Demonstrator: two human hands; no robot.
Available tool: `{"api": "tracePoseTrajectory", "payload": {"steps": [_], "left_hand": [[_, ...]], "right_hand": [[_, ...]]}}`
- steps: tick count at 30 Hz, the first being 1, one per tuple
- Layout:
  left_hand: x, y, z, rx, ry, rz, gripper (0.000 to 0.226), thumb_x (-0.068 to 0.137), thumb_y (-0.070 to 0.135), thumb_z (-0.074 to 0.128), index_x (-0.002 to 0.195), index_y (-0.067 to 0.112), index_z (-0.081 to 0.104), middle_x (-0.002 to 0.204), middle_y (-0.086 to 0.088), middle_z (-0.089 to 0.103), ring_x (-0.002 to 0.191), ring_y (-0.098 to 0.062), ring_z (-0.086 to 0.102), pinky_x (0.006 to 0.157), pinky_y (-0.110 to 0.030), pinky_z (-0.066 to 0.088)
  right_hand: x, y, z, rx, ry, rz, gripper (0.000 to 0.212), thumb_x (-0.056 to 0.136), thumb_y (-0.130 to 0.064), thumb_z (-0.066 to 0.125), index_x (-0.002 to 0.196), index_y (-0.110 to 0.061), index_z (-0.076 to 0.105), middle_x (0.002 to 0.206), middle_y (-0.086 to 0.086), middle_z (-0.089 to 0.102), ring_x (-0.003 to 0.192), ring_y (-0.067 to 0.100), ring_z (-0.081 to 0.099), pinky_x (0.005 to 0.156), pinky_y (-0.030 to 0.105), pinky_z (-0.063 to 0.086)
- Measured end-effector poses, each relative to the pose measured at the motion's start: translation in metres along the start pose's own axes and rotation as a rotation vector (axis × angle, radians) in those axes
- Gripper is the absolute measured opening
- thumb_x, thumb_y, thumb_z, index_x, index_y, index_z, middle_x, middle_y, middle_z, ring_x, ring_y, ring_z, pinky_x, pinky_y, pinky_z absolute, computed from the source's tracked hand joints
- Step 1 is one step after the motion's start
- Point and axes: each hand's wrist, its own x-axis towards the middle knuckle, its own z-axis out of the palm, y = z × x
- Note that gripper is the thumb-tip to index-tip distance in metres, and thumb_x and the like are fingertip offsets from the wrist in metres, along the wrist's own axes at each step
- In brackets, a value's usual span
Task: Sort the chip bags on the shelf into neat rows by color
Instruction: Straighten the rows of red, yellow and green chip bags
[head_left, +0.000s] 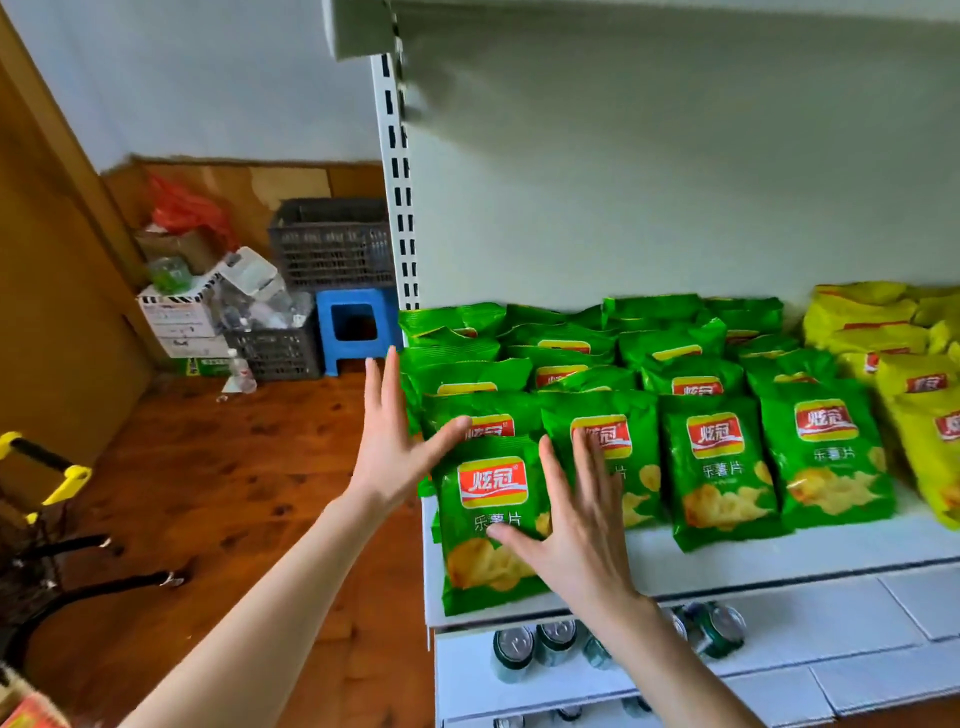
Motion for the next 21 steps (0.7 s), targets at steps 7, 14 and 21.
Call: {"api": "tracePoseTrajectory", "payload": {"steps": [7, 14, 21], "left_hand": [[0.029, -0.003, 0.009, -0.029, -0.107, 0.007, 0.131, 0.050, 0.090, 0.054, 0.151, 0.025, 0.000, 0.158, -0.007, 0.011, 0.146, -0.021, 0.010, 0.117, -0.047, 0.019], [0.035, -0.008, 0.010, -0.075, -0.155, 0.011, 0.128, 0.053, 0.085, 0.062, 0.148, 0.032, -0.005, 0.159, -0.003, 0.010, 0.145, -0.020, 0.015, 0.115, -0.050, 0.023], [0.030, -0.001, 0.007, -0.211, -0.140, 0.028, 0.102, 0.059, 0.070, 0.072, 0.135, 0.057, 0.006, 0.145, 0.015, 0.034, 0.131, -0.003, 0.041, 0.105, -0.028, 0.040]], "right_hand": [[0.002, 0.002, 0.002, 0.045, -0.008, 0.016, 0.094, 0.075, -0.080, 0.027, 0.141, -0.013, 0.027, 0.145, 0.022, 0.030, 0.134, 0.032, 0.018, 0.096, 0.058, 0.021], [0.003, 0.004, 0.003, 0.068, -0.025, 0.021, 0.093, 0.077, -0.081, 0.020, 0.142, -0.015, 0.023, 0.146, 0.023, 0.028, 0.135, 0.031, 0.016, 0.096, 0.062, 0.022], [0.002, 0.002, 0.006, 0.081, 0.007, 0.017, 0.094, 0.073, -0.077, 0.035, 0.143, -0.016, 0.019, 0.147, 0.022, 0.027, 0.136, 0.031, 0.016, 0.097, 0.061, 0.023]]}}
